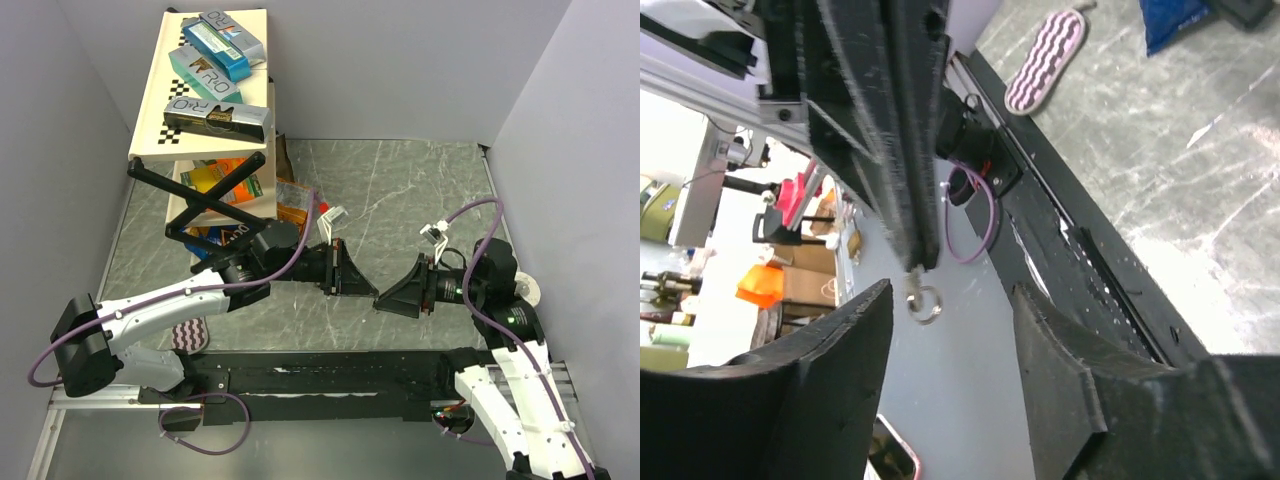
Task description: Unlock with the key
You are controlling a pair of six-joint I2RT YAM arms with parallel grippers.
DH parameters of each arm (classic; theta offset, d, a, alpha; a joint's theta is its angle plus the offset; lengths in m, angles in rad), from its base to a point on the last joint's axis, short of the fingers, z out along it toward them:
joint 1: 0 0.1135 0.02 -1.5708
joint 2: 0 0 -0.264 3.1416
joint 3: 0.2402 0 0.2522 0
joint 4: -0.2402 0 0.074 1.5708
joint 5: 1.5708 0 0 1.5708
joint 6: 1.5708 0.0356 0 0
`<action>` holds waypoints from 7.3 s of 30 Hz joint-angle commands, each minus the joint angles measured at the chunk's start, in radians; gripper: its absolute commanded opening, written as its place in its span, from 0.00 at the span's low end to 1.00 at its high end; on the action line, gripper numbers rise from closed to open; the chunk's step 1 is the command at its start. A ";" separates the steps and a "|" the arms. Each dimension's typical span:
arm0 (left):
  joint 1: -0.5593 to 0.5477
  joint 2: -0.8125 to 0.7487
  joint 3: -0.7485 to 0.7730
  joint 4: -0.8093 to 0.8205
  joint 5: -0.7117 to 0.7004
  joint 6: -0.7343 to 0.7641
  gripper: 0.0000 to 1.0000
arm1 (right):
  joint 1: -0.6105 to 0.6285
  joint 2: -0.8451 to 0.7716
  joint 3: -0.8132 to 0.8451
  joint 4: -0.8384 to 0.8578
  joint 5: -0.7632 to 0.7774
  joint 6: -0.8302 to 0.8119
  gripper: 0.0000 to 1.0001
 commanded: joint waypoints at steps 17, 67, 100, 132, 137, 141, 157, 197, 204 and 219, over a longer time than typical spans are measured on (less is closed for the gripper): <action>-0.004 -0.021 0.017 -0.003 -0.047 0.006 0.01 | 0.009 -0.046 -0.040 0.149 -0.077 0.151 0.45; -0.003 0.019 0.053 -0.006 -0.072 0.014 0.21 | 0.041 0.017 -0.110 0.157 -0.039 0.162 0.00; -0.047 0.781 0.671 -0.968 -0.759 0.339 0.86 | -0.013 -0.055 -0.020 -0.313 0.365 0.022 0.00; -0.045 1.001 0.790 -1.014 -0.741 0.459 0.51 | -0.016 -0.027 -0.015 -0.293 0.346 0.010 0.00; -0.027 0.941 0.697 -0.974 -0.682 0.384 0.28 | -0.016 -0.012 -0.029 -0.262 0.331 -0.002 0.00; 0.010 0.845 0.616 -0.899 -0.572 0.278 0.04 | -0.017 0.014 -0.074 -0.222 0.311 -0.030 0.00; 0.059 0.450 0.366 -0.558 -0.245 -0.154 0.01 | 0.027 0.181 -0.196 -0.075 0.263 -0.044 0.00; 0.019 0.397 0.375 -0.587 -0.297 -0.150 0.01 | 0.043 0.364 -0.166 0.055 0.190 -0.001 0.00; 0.019 0.383 0.364 -0.591 -0.300 -0.147 0.01 | 0.043 0.358 -0.178 0.065 0.187 0.015 0.00; 0.022 0.360 0.333 -0.575 -0.303 -0.155 0.01 | 0.043 0.316 -0.181 0.037 0.205 0.021 0.00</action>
